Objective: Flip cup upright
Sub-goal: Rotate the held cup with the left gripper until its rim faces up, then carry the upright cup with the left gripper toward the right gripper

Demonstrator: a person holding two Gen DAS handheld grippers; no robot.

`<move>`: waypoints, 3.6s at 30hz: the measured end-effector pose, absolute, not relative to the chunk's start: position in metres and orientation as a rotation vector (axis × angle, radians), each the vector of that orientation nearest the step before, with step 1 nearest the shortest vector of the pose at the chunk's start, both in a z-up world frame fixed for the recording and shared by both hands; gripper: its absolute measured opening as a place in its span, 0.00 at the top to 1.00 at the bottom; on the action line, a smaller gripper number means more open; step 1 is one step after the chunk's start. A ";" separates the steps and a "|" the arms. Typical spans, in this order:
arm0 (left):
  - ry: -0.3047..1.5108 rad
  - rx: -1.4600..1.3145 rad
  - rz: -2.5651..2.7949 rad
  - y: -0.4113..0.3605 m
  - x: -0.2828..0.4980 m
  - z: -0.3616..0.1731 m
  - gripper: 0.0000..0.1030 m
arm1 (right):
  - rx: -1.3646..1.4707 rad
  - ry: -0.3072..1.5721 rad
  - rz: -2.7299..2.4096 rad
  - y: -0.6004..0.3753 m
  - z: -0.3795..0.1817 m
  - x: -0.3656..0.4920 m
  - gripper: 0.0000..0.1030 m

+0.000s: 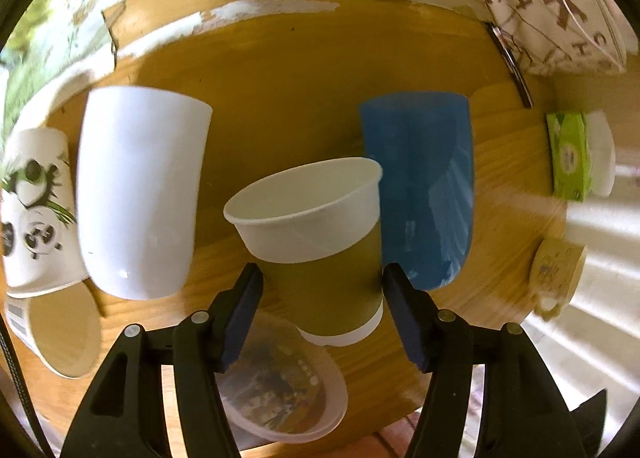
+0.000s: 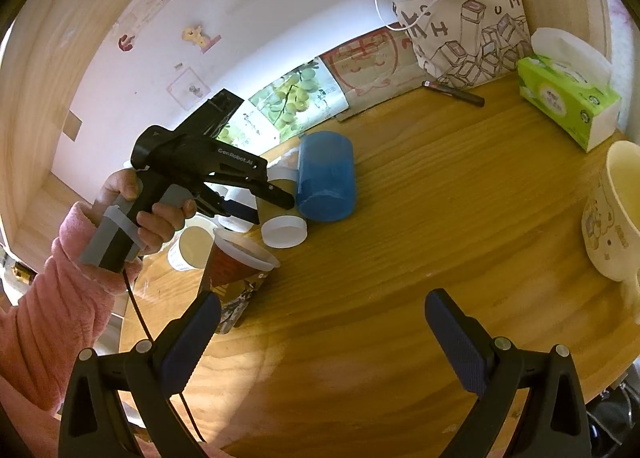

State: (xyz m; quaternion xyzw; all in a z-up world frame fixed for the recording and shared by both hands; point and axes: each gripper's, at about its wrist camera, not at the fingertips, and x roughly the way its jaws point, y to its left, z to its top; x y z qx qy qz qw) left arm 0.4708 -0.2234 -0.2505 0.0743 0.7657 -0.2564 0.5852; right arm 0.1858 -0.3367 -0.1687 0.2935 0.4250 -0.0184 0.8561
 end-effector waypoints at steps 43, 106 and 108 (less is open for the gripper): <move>1.394 0.018 -0.386 -0.111 0.321 -0.124 0.39 | 0.357 0.949 0.366 -0.312 -0.151 0.178 0.01; 1.671 -0.005 -0.331 -0.045 0.223 -0.232 0.28 | 0.386 1.150 0.430 -0.255 -0.186 0.183 0.01; 1.664 -0.001 -0.342 -0.043 0.222 -0.228 0.28 | 0.391 1.156 0.436 -0.252 -0.187 0.185 0.01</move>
